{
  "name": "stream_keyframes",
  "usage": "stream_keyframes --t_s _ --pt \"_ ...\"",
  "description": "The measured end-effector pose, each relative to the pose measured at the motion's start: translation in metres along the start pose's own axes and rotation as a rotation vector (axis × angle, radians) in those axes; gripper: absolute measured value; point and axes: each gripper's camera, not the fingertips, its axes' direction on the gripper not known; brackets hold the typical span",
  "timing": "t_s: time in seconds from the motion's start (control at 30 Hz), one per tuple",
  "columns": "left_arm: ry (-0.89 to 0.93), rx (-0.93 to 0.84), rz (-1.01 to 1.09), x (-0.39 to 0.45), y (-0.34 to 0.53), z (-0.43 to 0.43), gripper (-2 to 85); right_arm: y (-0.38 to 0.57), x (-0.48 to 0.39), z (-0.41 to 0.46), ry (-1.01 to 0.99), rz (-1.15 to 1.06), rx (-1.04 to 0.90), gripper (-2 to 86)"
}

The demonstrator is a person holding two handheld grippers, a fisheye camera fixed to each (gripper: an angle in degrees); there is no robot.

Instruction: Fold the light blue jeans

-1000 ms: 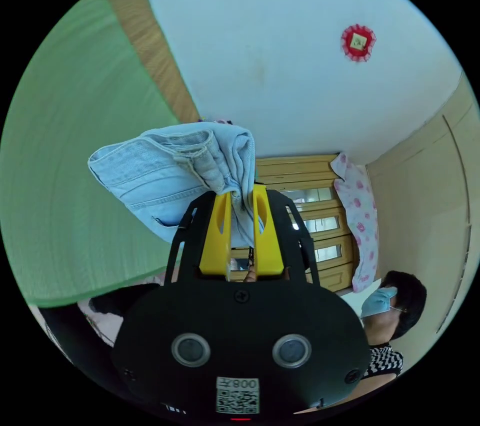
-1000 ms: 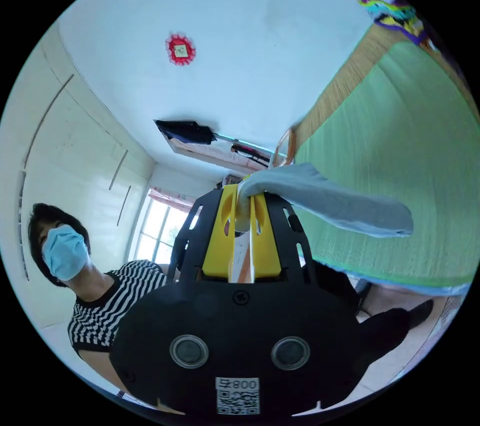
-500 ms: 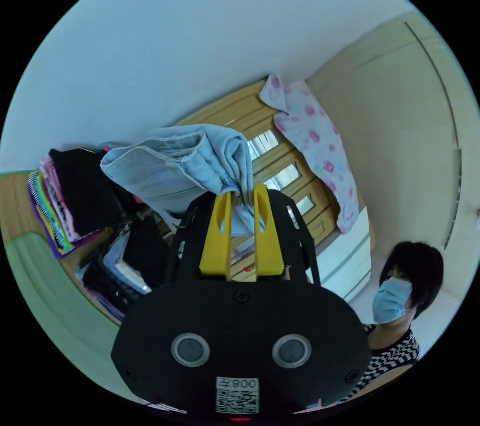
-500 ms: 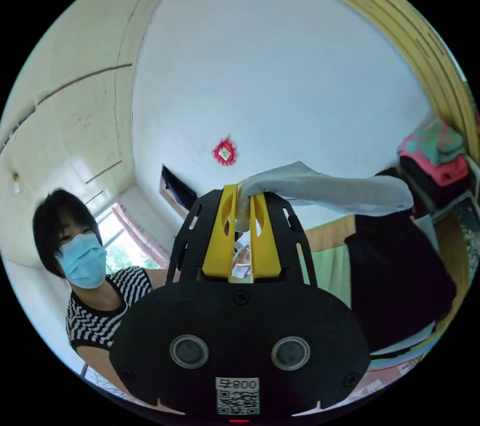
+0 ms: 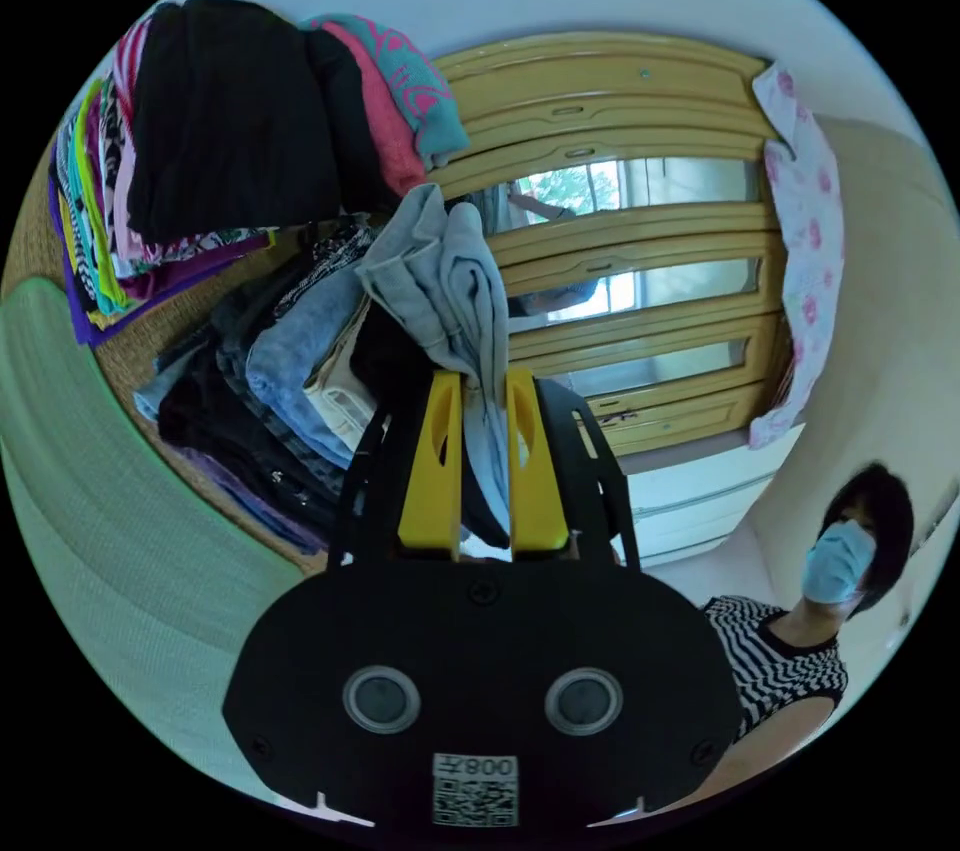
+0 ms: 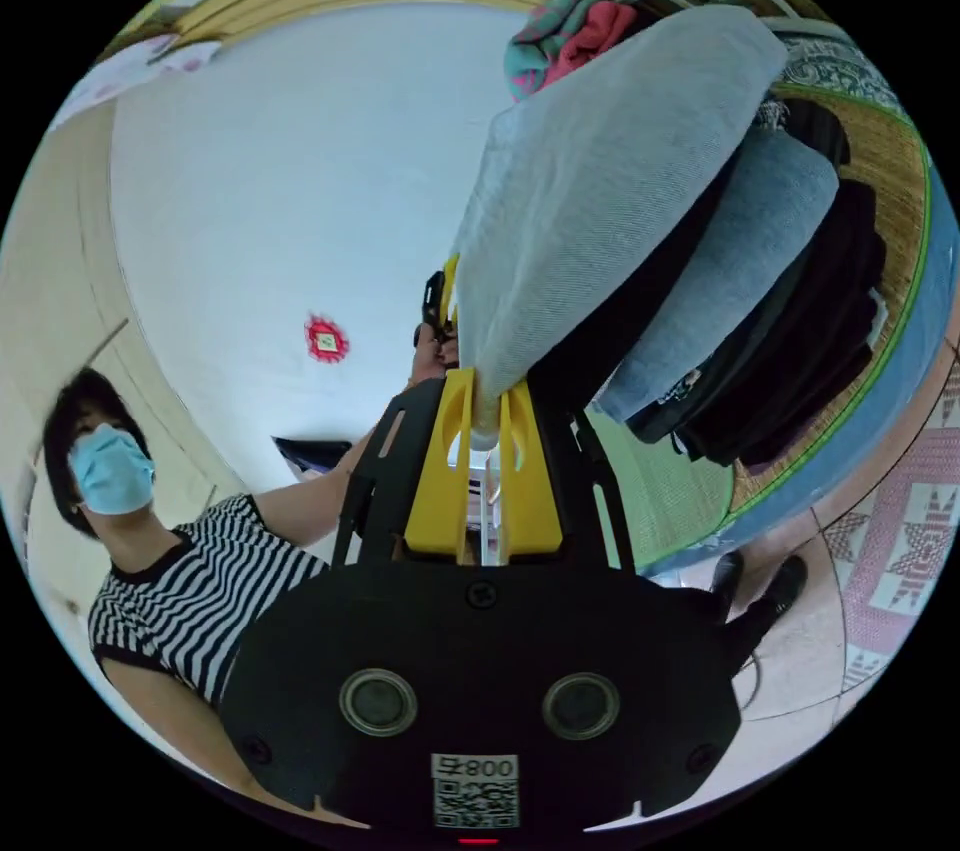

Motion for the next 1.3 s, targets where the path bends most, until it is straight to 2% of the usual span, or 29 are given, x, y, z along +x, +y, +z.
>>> stream_keyframes --t_s 0.2,0.4,0.53,0.6,0.7,0.77,0.83,0.9,1.03,1.17,1.23,1.3 --pt "-0.022 -0.032 0.026 -0.107 0.011 0.011 7.6 -0.04 -0.032 0.012 0.282 -0.021 -0.126 3.3" --pt "-0.121 0.031 0.085 -0.183 0.053 0.006 4.6 -0.058 -0.053 0.01 0.369 0.036 -0.117 5.6" --pt "-0.031 0.032 0.179 -0.211 0.078 0.028 1.3 -0.065 -0.066 0.003 0.38 0.059 -0.196 4.9" --pt "-0.042 0.014 0.223 -0.222 0.083 0.046 0.8 -0.076 -0.082 -0.011 0.375 0.034 -0.22 3.5" --pt "-0.094 -0.025 0.238 -0.257 0.087 0.081 0.3 -0.107 -0.103 -0.025 0.384 -0.032 -0.227 2.3" --pt "-0.209 -0.051 0.196 -0.295 0.092 0.101 0.2 -0.135 -0.114 -0.027 0.394 -0.089 -0.256 1.7" --pt "-0.233 -0.031 0.183 -0.32 0.099 0.105 0.1 -0.166 -0.122 -0.021 0.363 -0.168 -0.331 1.0" --pt "-0.252 -0.015 0.166 -0.34 0.108 0.106 0.0 -0.201 -0.126 -0.008 0.242 -0.258 -0.487 0.5" --pt "-0.343 0.053 0.052 -0.374 0.137 0.111 0.0 -0.245 -0.121 0.008 0.105 -0.307 -0.68 0.2" --pt "-0.423 0.118 -0.042 -0.402 0.166 0.116 0.0 -0.287 -0.111 0.045 0.12 -0.411 -0.751 0.1" --pt "-0.486 0.13 -0.06 -0.412 0.176 0.12 0.0 -0.291 -0.108 0.073 0.175 -0.469 -0.799 0.0" --pt "-0.562 0.128 -0.067 -0.42 0.185 0.125 0.0 -0.275 -0.104 0.115 0.297 -0.583 -0.927 -0.1"
